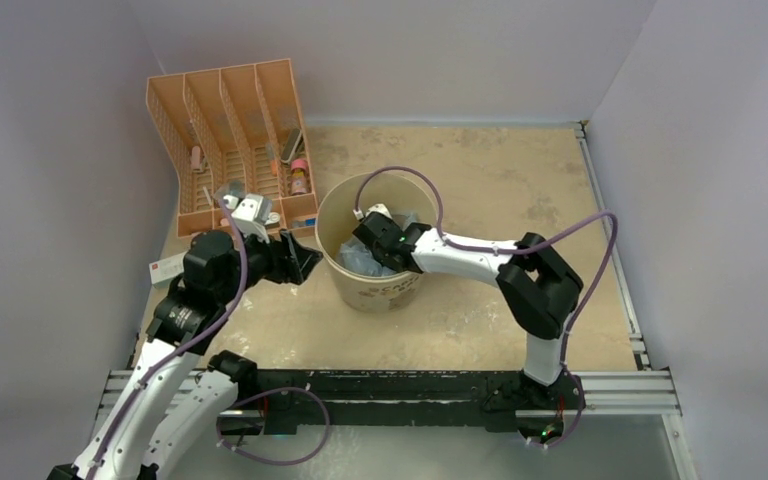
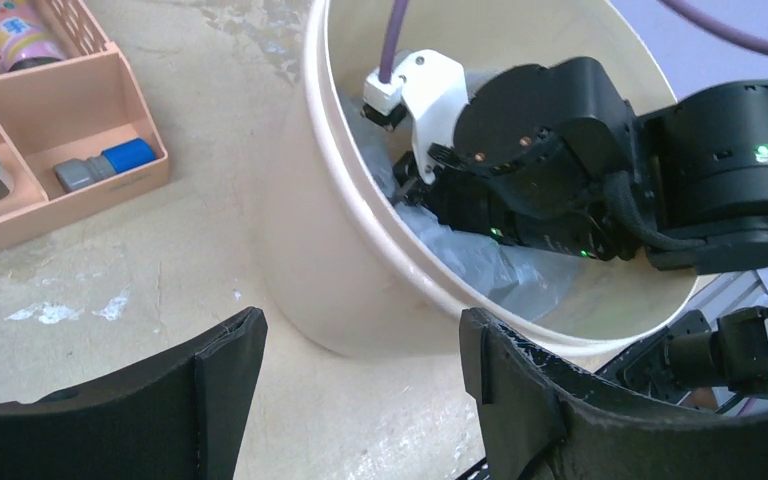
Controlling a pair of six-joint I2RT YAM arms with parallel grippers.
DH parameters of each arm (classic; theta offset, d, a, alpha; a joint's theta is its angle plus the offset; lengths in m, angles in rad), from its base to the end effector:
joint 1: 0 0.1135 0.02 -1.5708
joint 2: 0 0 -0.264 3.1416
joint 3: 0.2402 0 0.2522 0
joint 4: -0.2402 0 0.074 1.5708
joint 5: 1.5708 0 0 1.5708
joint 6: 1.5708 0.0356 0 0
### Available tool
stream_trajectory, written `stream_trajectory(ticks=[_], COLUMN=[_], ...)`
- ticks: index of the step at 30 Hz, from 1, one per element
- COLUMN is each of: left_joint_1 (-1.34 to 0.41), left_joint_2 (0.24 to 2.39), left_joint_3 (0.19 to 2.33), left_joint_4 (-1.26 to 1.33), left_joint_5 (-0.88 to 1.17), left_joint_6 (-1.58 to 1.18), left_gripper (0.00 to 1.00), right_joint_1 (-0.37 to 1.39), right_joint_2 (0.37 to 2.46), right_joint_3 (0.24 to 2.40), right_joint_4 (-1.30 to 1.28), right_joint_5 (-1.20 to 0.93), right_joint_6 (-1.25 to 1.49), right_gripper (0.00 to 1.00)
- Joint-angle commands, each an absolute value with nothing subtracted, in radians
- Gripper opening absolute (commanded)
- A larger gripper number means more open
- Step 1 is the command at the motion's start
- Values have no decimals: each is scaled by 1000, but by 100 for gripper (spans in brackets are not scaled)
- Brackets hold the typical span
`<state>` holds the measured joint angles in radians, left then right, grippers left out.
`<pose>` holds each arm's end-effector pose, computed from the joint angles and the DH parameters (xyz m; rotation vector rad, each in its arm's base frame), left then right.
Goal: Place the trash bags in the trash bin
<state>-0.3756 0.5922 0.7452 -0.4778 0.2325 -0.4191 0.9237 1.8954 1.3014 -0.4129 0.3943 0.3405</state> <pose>0.1243 -0.0578 0.3228 0.1213 1.9557 -0.7531 0.2508 0.3092 0.1860 -0.5713 2.3990 0.0246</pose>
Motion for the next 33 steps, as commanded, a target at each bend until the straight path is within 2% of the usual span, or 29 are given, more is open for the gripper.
stream_trajectory(ticks=[1,6,11,16,20,27,33], left_joint_1=[-374,-374,-374,-374,-374,-374,-374], left_joint_2=[622,678,717,792,904,913,899], left_joint_3=[855,931,936,897,965,942,997], left_joint_4=[-419,-429,-400,-291,-366,-304,-363], left_joint_5=[240,269,277,339,357,418,377], left_joint_6=[-428,-407,-404,-442,-417,-416,-412], left_gripper=[71,72,72,72,68,61,61], right_joint_1=[927,921,838,828,821,818,812], right_joint_2=[1749,1695,1627,1584,1530,1489,1456], right_joint_3=[1277,1261,1267,1410,1454,1447,1433], right_joint_4=[-430,-471,-488,-494,-409,-301,-288], right_joint_5=[355,299,230,239,236,234,222], right_joint_6=[220,98,43,100,228,361,408], right_gripper=[0,0,0,0,0,0,0])
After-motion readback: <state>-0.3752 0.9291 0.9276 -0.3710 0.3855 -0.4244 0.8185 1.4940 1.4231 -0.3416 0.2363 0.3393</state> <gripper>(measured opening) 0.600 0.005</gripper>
